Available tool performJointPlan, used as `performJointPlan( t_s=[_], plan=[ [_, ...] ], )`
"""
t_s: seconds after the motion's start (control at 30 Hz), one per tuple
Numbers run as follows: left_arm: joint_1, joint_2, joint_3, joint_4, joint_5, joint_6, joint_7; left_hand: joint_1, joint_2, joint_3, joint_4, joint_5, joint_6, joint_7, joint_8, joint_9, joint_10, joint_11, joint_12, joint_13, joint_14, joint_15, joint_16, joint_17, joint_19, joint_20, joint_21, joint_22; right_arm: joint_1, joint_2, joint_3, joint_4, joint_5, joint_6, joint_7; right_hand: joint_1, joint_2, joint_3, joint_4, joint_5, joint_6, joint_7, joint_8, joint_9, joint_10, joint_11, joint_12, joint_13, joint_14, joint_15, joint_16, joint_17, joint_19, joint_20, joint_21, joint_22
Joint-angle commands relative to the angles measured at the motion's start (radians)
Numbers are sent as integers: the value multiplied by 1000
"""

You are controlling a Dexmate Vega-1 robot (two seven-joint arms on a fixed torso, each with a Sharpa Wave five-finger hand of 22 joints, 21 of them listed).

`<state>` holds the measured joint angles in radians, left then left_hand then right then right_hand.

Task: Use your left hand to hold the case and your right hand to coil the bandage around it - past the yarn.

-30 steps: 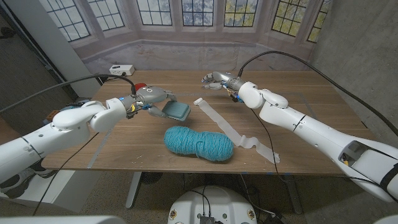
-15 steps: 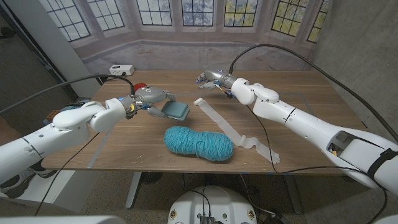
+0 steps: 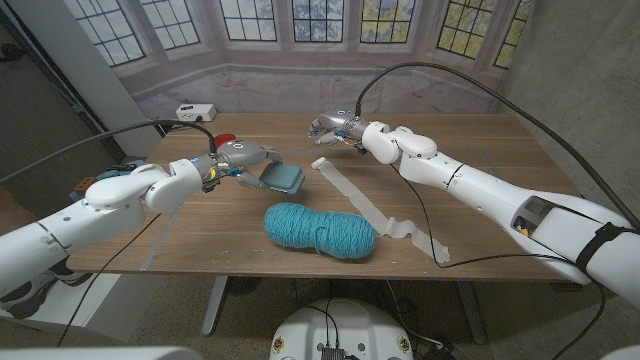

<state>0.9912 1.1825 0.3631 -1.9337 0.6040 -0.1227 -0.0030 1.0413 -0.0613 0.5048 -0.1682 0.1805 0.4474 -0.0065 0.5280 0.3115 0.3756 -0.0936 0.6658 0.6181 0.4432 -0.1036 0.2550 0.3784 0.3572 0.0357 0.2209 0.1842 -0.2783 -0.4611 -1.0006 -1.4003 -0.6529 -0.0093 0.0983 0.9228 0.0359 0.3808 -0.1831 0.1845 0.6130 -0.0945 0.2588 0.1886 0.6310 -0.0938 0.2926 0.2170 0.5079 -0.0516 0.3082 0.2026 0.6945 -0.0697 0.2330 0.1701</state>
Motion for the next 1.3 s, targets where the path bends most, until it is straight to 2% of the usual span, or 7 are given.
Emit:
performJointPlan(
  t_s=[0.03,0.33,0.47,0.83,1.3],
  plan=[
    [-3,0,5,-5,-3,4,-8,-3,30,24,15,8,104,-43,182,21,69,-72,5,17,7,0,-2,6,-3,-3,-5,3,59,26,-43,76,-52,75,14,14,-2,-4,4,-3,10,-1,0,5,3,-9,3,4,10,-152,4,7,11,-64,5,6],
    [5,3,4,-21,-4,13,-17,-1,29,25,13,8,103,-44,187,19,68,-73,4,19,6,0,-5,10,-4,-3,-6,3,113,47,-75,158,-85,160,7,38,-11,-6,-1,-2,4,-11,-6,5,-2,-18,-3,4,8,-159,1,7,13,-69,2,6],
    [10,5,3,-32,-5,20,-25,-2,28,25,13,8,102,-43,190,17,69,-75,4,20,7,-1,-6,11,-5,-3,-6,3,148,66,-102,221,-113,208,-7,48,-13,-7,-1,-2,3,-15,-9,5,-3,-25,-5,4,6,-162,-1,7,13,-72,1,6],
    [4,-3,11,-44,-2,31,-47,-3,29,26,13,8,100,-46,197,12,67,-73,2,24,8,-1,-10,16,-7,-5,-7,3,205,115,-154,371,-151,291,-97,75,-15,-11,4,-1,21,-32,-8,5,20,-45,-3,3,11,-171,0,11,18,-80,-1,6],
    [3,-14,19,-66,7,62,-69,-3,30,29,13,8,96,-45,206,7,69,-75,1,27,9,-1,-14,21,-8,-5,-7,3,262,166,-218,529,-163,365,-188,88,-17,-17,8,-2,28,-34,-10,5,24,-45,-7,2,14,-172,2,14,21,-82,-3,6]
  ],
)
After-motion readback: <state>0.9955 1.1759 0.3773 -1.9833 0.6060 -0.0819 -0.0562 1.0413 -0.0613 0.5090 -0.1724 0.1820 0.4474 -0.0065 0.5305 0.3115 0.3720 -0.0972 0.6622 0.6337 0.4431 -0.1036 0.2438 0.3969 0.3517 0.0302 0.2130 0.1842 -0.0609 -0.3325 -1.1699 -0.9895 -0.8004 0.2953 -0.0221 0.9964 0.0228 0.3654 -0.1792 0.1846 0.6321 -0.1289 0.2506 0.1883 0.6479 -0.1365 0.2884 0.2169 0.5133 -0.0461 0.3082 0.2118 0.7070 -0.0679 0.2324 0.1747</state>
